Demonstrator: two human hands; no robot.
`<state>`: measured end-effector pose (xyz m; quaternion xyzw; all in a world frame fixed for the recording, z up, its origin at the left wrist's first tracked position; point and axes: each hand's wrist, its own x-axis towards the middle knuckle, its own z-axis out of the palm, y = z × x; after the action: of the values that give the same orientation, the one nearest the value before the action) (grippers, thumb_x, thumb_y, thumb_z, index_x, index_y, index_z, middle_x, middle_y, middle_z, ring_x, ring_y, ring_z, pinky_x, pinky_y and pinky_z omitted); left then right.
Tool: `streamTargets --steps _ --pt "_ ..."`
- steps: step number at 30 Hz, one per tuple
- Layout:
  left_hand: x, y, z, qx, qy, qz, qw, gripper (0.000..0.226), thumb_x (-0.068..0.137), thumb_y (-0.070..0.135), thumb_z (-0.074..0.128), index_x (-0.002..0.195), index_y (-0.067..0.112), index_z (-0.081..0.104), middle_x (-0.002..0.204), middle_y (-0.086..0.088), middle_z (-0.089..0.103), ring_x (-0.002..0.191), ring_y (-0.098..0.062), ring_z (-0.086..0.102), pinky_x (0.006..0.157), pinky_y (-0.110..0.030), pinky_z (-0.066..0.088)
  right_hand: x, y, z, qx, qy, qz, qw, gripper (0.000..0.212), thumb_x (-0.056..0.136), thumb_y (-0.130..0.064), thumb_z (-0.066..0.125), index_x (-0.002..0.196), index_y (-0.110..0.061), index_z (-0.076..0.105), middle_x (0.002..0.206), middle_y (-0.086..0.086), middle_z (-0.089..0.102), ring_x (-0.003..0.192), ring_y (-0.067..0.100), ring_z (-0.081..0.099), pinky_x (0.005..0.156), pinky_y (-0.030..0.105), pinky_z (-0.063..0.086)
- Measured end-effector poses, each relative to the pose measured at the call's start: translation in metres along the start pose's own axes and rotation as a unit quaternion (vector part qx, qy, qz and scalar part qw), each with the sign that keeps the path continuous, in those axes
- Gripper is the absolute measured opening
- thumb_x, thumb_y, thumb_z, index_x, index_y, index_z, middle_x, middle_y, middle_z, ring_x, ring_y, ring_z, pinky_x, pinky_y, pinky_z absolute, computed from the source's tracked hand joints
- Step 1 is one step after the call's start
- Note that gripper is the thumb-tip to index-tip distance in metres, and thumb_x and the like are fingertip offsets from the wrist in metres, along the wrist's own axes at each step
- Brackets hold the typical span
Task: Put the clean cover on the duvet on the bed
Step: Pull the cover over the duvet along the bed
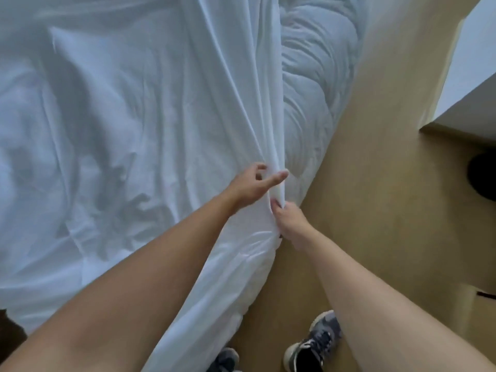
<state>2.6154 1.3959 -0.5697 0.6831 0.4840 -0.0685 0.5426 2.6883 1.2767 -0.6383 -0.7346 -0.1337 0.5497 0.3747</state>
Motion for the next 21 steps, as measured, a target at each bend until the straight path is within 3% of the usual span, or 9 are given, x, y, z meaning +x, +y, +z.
streamTargets --steps 3,6,8,10,12,14,16,18,21 --pt "0.029 0.037 0.045 0.119 0.06 -0.023 0.991 0.047 0.092 0.036 0.067 0.131 0.012 0.054 0.123 -0.01 0.063 0.113 -0.03 0.06 0.092 -0.038 0.051 0.01 -0.02 -0.046 -0.058 -0.17 -0.023 0.983 0.014 0.09 -0.034 0.064 0.1 -0.024 0.067 0.089 -0.005 0.072 0.079 0.01 0.07 0.069 0.029 0.059" --pt "0.038 0.055 0.067 0.106 0.07 -0.033 0.991 0.009 0.096 0.02 0.059 0.101 0.013 0.063 0.099 -0.009 0.066 0.098 -0.034 0.063 0.071 -0.031 0.045 0.038 -0.053 -0.103 -0.176 -0.298 0.014 0.938 0.024 0.069 -0.029 0.076 0.092 -0.03 0.069 0.08 -0.014 0.07 0.078 0.006 0.062 0.069 0.022 0.05" --pt "0.044 0.064 0.073 0.102 0.016 -0.045 0.994 0.009 0.094 0.017 0.057 0.096 0.015 0.066 0.094 -0.005 0.067 0.094 -0.031 0.065 0.07 -0.033 0.05 0.063 -0.08 -0.133 -0.258 -0.396 0.116 0.873 0.04 0.071 -0.03 0.079 0.109 -0.026 0.068 0.092 -0.014 0.068 0.091 0.007 0.062 0.08 0.026 0.051" --pt "0.061 0.078 0.074 0.152 -0.019 -0.044 0.987 0.019 0.091 0.013 0.06 0.108 0.012 0.067 0.111 -0.007 0.065 0.101 -0.03 0.063 0.084 -0.041 0.055 0.094 -0.112 -0.157 -0.336 -0.419 0.179 0.824 0.053 0.079 -0.032 0.075 0.129 -0.022 0.059 0.111 -0.006 0.062 0.112 0.02 0.059 0.096 0.04 0.05" --pt "0.097 0.099 0.064 0.184 0.003 -0.024 0.983 0.037 0.087 0.013 0.067 0.123 0.008 0.06 0.127 -0.007 0.054 0.11 -0.031 0.058 0.094 -0.045 0.053 0.128 -0.151 -0.17 -0.355 -0.383 0.154 0.839 0.037 0.085 -0.031 0.068 0.12 -0.019 0.063 0.112 -0.003 0.064 0.113 0.023 0.061 0.099 0.044 0.051" --pt "0.142 0.132 0.047 0.065 0.04 -0.004 0.997 0.053 0.084 0.012 0.074 0.132 0.013 0.052 0.128 -0.006 0.054 0.112 -0.028 0.058 0.095 -0.044 0.053 0.163 -0.189 -0.178 -0.27 -0.31 0.122 0.903 0.02 0.09 -0.022 0.059 0.109 -0.017 0.065 0.109 0.0 0.07 0.1 0.019 0.068 0.093 0.041 0.055" --pt "0.19 0.167 0.034 -0.034 0.058 0.019 0.998 0.059 0.084 0.008 0.071 0.137 0.022 0.046 0.122 0.001 0.058 0.11 -0.023 0.06 0.085 -0.036 0.055 0.196 -0.23 -0.188 -0.248 -0.194 0.079 0.946 0.017 0.087 -0.018 0.055 0.1 -0.015 0.066 0.096 0.002 0.073 0.086 0.018 0.069 0.085 0.039 0.057" --pt "0.22 0.191 0.035 -0.055 0.074 -0.006 0.996 0.056 0.088 0.013 0.06 0.138 0.031 0.042 0.116 0.006 0.059 0.107 -0.022 0.06 0.071 -0.025 0.049 0.229 -0.268 -0.201 -0.283 -0.105 0.073 0.95 0.017 0.084 -0.018 0.056 0.096 -0.01 0.066 0.094 0.007 0.072 0.086 0.021 0.068 0.08 0.038 0.058" --pt "0.224 0.202 0.057 -0.052 0.012 -0.03 0.998 0.052 0.089 0.04 0.047 0.14 0.034 0.044 0.127 0.005 0.06 0.114 -0.023 0.059 0.082 -0.031 0.048 0.268 -0.315 -0.23 -0.199 -0.003 0.099 0.975 0.027 0.089 -0.011 0.048 0.11 -0.002 0.063 0.104 0.017 0.07 0.093 0.032 0.072 0.081 0.043 0.06"
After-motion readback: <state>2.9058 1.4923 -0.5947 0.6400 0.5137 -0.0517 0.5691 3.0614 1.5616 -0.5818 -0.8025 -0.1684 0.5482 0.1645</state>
